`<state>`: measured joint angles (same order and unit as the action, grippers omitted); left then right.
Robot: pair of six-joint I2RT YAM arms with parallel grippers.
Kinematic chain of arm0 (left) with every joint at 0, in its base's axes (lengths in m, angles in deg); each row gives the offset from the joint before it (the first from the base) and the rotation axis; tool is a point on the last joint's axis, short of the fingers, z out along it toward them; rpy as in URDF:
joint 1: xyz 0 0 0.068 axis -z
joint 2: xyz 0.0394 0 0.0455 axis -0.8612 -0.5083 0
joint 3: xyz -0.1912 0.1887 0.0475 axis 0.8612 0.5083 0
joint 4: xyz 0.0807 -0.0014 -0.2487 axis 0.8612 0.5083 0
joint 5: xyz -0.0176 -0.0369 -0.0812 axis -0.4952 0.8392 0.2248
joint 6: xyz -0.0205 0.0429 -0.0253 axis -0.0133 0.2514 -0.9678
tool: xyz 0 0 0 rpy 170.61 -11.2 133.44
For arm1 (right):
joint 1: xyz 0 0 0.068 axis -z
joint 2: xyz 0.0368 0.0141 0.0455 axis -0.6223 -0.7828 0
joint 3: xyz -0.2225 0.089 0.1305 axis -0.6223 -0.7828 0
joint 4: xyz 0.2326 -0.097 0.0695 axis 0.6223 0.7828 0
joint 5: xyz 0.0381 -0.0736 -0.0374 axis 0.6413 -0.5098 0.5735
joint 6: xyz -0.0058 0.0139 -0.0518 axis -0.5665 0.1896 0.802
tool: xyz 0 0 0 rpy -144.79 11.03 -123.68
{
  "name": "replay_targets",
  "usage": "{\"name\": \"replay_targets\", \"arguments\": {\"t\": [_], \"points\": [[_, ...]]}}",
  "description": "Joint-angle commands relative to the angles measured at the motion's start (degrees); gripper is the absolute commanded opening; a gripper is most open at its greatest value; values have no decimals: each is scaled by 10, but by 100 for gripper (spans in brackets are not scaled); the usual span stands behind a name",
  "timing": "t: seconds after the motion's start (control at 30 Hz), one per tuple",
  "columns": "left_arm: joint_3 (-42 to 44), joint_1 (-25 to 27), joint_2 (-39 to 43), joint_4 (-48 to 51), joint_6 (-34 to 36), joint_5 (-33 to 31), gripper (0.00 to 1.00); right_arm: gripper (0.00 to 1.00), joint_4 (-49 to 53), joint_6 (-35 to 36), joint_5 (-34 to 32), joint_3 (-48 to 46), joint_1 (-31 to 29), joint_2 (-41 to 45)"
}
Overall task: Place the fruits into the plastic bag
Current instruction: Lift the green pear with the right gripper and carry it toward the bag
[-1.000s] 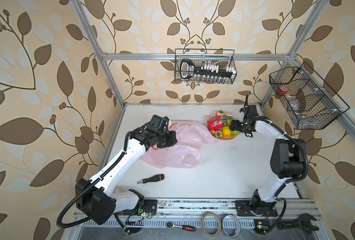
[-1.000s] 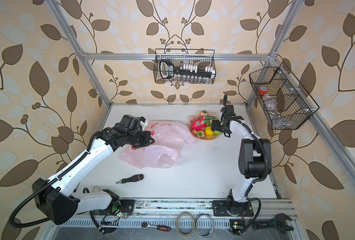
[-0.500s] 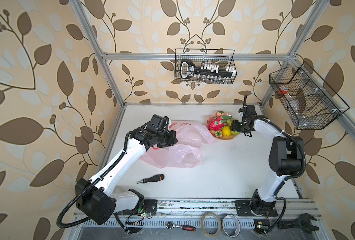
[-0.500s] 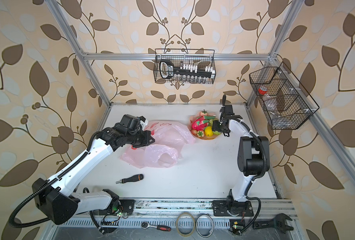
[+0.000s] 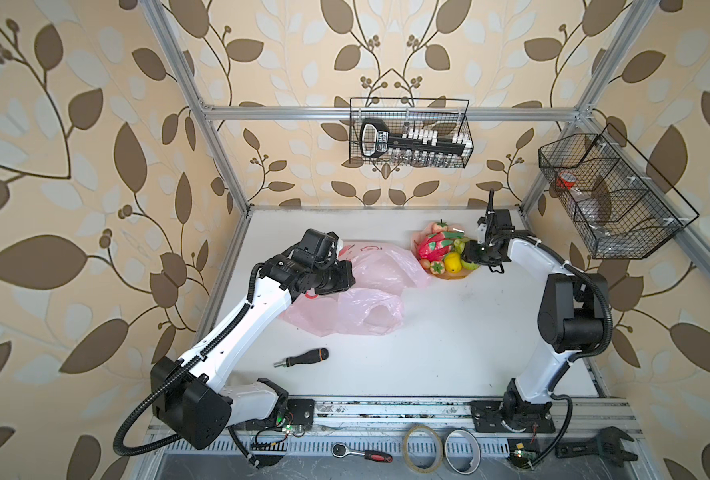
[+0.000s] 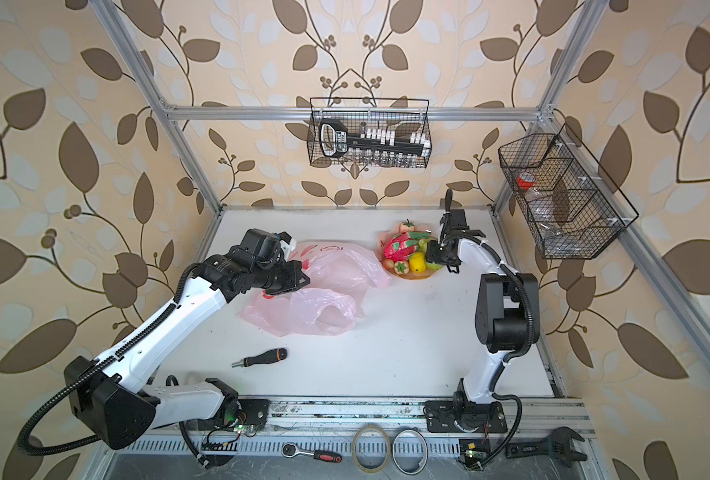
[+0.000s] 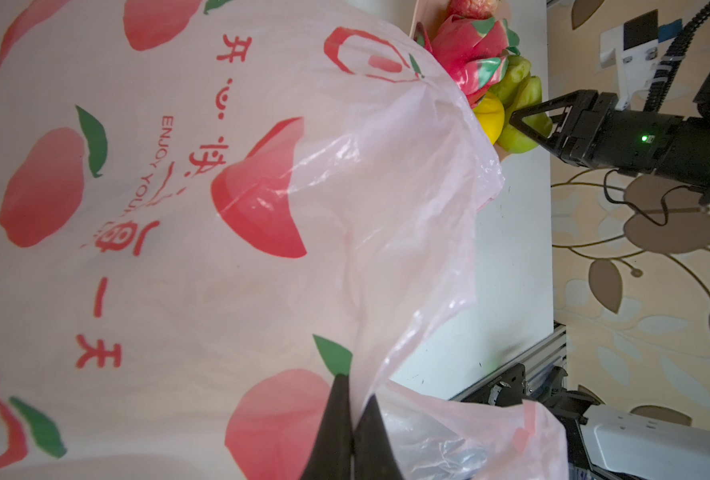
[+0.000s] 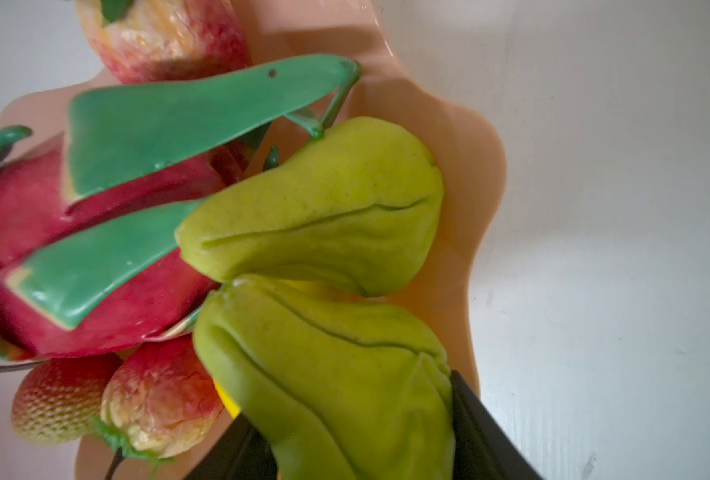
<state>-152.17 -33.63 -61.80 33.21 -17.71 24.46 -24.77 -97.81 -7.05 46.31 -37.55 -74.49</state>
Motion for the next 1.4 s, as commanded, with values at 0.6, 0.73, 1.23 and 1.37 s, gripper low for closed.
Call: {"name": "replay_targets", "arguments": {"t": [0.6,0.73,1.23,1.37], "points": [[-5,-2,5,-9,8,23,0,30,1,-121,133,-18,12,167],[-11,-2,5,-3,9,25,0,29,-31,-167,199,-41,20,194],[-36,-2,6,26,8,-10,0,29,-205,-367,406,-167,22,269],[-35,-2,12,41,8,-5,0,28,-210,-395,432,-205,1,304]]}}
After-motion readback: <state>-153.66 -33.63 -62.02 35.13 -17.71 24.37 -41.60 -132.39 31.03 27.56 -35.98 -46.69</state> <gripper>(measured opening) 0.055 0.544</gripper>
